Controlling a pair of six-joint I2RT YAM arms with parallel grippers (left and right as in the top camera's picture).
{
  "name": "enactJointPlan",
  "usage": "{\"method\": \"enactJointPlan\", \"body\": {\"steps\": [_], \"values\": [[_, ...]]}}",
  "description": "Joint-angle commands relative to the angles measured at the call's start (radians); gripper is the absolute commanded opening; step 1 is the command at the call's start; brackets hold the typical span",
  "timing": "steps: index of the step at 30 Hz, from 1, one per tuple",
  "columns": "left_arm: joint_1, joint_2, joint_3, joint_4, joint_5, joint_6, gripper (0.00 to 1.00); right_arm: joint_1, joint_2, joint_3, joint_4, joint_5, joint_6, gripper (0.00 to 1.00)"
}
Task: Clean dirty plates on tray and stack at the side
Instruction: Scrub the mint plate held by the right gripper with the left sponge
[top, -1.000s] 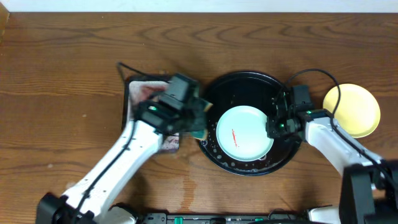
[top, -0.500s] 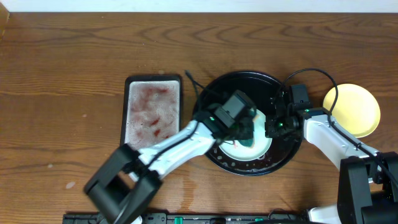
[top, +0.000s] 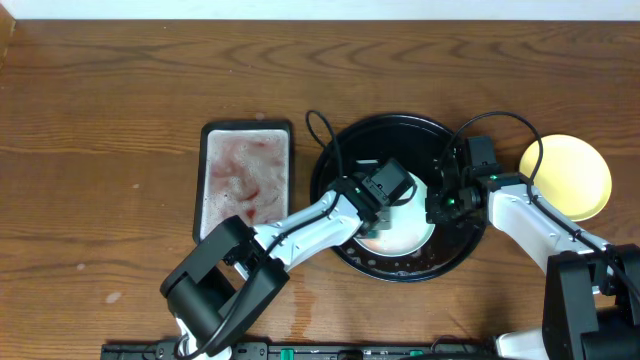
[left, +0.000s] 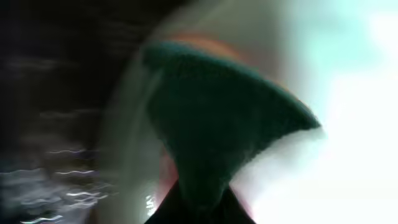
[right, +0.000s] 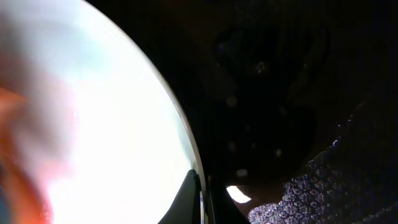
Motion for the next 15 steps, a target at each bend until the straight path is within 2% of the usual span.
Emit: {"method": "enactJointPlan", "body": {"steps": [1,5,7,11,15], "values": [[0.029,0.043,-0.042,-0.092,-0.366,0.093,0.08,0.009,0.026,-0.002,-0.009,0.029,0.002,0.01],[0.029,0.043,-0.037,-0.109,-0.38,0.141,0.07,0.009,0.026,-0.002,-0.011,0.034,-0.002,0.01],[0.029,0.043,-0.037,-0.082,-0.323,0.141,0.07,0.009,0.026,-0.002,-0.016,0.034,-0.002,0.01],[0.029,0.046,-0.037,0.064,0.018,0.134,0.08,0.009,0.026,-0.002,-0.027,0.048,-0.001,0.01],[0.026,0.054,-0.038,0.265,0.349,0.015,0.07,0.009,0.026,-0.002,-0.028,0.052,-0.002,0.01]]}}
